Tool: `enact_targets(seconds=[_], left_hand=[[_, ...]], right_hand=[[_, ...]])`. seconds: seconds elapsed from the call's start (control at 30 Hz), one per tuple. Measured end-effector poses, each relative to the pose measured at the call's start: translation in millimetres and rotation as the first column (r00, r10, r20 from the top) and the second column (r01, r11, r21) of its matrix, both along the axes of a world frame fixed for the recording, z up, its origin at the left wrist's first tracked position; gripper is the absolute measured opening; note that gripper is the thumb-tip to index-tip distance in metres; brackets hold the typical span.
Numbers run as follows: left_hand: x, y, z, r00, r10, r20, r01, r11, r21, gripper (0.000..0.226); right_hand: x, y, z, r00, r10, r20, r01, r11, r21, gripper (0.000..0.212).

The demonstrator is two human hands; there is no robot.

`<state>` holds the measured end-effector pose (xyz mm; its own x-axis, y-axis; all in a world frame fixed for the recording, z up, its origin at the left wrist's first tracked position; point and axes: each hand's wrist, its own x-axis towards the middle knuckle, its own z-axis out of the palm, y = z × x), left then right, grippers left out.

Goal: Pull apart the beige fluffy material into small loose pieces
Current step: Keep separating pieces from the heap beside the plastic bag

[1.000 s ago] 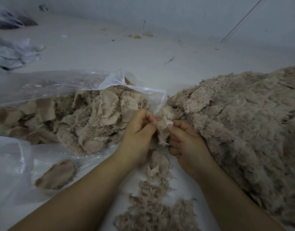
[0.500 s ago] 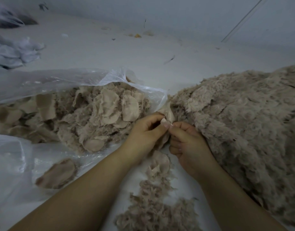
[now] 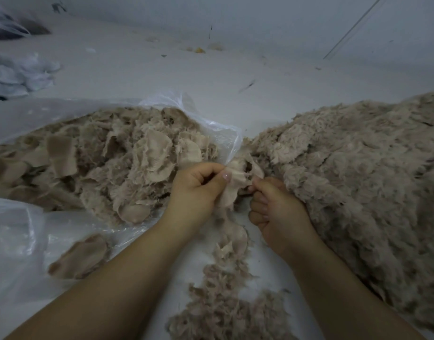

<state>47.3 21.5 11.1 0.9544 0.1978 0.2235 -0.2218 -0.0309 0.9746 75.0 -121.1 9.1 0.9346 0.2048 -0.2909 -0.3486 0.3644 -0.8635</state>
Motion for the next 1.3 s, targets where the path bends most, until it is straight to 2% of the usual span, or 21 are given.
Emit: enact_targets(seconds=[0.13, 0.3, 0.43, 0.5, 0.6, 0.67, 0.73, 0.83, 0.97, 1.07, 1.2, 1.3], left_hand=[[0.8, 3.9, 3.1, 1.0, -0.004, -0.012, 0.003, 0.997, -0.081, 0.021], [2.4, 1.1, -1.7, 0.989, -0.113, -0.096, 0.098, 0.983, -0.156, 0.024], [-0.6, -5.1, -0.3, 0.98, -0.182, -0.075, 0.178, 0.982, -0.06, 0.029], [-2.7, -10.4, 0.7, 0.967, -0.246, -0.063, 0.245, 0.969, -0.029, 0.024], [-2.4, -11.5, -1.8, 0.984, -0.161, -0.079, 0.159, 0.987, -0.03, 0.026], [0.0, -5.9, -2.8, 0.995, -0.07, -0.077, 0.063, 0.994, -0.087, 0.029], [2.9, 1.5, -1.6, 0.998, -0.012, -0.064, 0.001, 0.985, -0.172, 0.024], [5.6, 6.0, -1.0, 0.997, 0.037, -0.064, -0.05, 0.974, -0.219, 0.015], [3.2, -1.3, -2.3, 0.995, -0.052, -0.085, 0.03, 0.969, -0.244, 0.01], [0.7, -6.2, -3.1, 0.983, -0.148, -0.108, 0.115, 0.956, -0.271, 0.007], [0.3, -8.2, -4.0, 0.972, -0.182, -0.145, 0.142, 0.957, -0.252, 0.012], [1.1, -7.0, -2.8, 0.97, -0.191, -0.152, 0.141, 0.947, -0.289, 0.015]], right_hand=[[0.0, 2.1, 0.3, 0.999, -0.043, -0.022, 0.043, 0.999, 0.005, 0.03], [0.5, 1.6, 0.5, 0.997, -0.056, -0.06, 0.058, 0.998, 0.027, 0.033], [-2.2, -1.3, 4.1, 0.992, 0.116, 0.046, -0.115, 0.993, -0.031, 0.029], [-3.2, -1.8, 3.0, 0.993, 0.103, 0.061, -0.1, 0.994, -0.047, 0.029], [-1.1, 0.0, 1.0, 1.0, 0.014, -0.016, -0.014, 1.0, -0.003, 0.032], [0.5, 1.5, 0.2, 0.999, -0.025, -0.027, 0.026, 1.0, 0.015, 0.032], [0.4, 1.8, -0.3, 0.998, -0.061, -0.028, 0.061, 0.998, 0.009, 0.031], [-0.2, 2.0, -1.8, 0.997, -0.071, -0.006, 0.07, 0.997, -0.037, 0.025], [-2.4, 1.0, 0.4, 1.0, 0.003, 0.011, -0.003, 1.0, -0.025, 0.035], [-6.1, 0.5, 3.7, 0.99, 0.092, 0.108, -0.091, 0.996, -0.015, 0.031], [-5.6, -0.1, 2.5, 0.996, 0.061, 0.061, -0.055, 0.995, -0.085, 0.019], [-5.7, 0.7, 4.1, 0.998, 0.051, 0.036, -0.047, 0.994, -0.1, 0.02]])
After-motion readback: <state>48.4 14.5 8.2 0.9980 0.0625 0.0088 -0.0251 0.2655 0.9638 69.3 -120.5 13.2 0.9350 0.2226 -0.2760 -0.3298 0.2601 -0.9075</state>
